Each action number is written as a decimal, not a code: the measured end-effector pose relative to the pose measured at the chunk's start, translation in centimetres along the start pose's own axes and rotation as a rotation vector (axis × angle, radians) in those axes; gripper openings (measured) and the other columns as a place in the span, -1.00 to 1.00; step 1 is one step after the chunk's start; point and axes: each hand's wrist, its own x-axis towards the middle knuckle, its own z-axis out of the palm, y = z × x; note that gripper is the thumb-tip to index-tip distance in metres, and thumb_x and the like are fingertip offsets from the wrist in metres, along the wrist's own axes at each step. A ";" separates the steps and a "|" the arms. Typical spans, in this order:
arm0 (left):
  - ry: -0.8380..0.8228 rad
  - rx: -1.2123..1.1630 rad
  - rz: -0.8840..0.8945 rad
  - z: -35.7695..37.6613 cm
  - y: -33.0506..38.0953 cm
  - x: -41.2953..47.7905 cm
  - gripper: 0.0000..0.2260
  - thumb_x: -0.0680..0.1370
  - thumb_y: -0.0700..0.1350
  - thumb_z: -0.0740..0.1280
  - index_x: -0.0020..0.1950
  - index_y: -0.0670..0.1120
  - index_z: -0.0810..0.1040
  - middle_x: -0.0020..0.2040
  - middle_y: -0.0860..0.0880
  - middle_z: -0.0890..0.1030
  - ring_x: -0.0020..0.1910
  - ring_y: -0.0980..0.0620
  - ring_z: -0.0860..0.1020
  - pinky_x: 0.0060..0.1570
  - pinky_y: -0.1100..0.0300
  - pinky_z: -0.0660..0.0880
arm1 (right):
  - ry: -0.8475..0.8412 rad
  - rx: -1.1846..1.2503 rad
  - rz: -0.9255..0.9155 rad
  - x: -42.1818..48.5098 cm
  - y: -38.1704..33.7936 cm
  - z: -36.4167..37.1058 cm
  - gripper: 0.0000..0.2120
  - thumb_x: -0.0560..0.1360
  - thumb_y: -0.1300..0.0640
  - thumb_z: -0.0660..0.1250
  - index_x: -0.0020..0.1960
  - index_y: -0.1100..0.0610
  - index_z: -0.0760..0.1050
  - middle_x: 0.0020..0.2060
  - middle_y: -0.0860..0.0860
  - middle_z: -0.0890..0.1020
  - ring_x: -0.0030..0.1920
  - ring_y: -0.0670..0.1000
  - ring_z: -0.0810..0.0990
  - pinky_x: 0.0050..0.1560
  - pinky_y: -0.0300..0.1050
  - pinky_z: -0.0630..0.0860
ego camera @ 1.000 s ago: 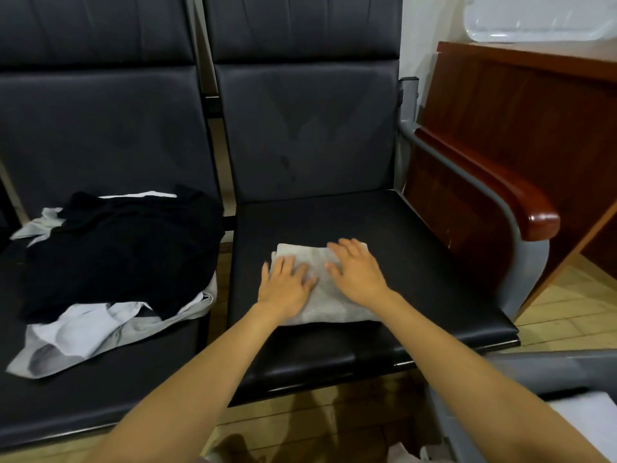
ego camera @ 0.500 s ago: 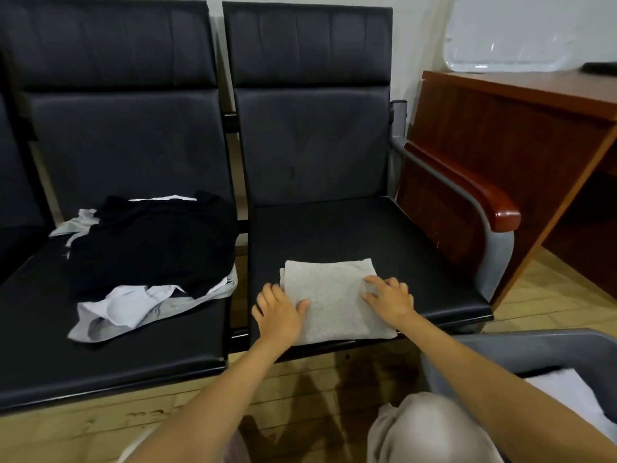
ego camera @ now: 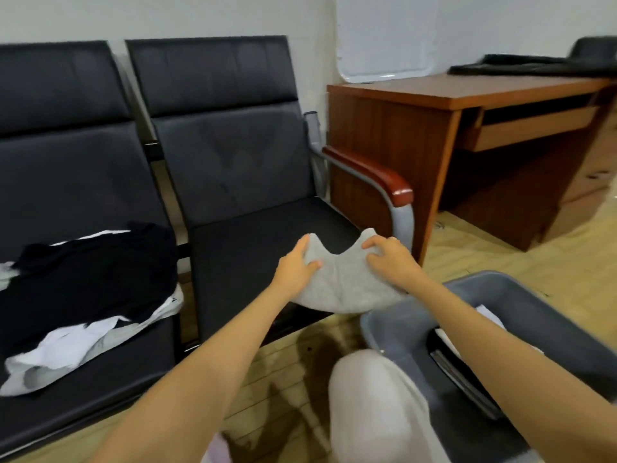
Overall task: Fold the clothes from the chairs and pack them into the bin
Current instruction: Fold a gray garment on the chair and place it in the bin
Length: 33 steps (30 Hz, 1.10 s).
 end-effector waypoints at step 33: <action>-0.625 0.493 0.215 45.6 5.5 16.2 -0.54 0.63 -0.29 0.16 0.50 0.00 0.27 0.58 -0.03 -0.16 0.54 -0.14 -0.08 0.47 0.01 0.12 | 0.238 0.174 0.923 -5.7 37.4 1.3 -0.63 0.63 0.19 0.11 0.42 0.16 0.19 0.39 0.15 0.16 0.08 0.17 0.42 -0.02 -0.03 0.43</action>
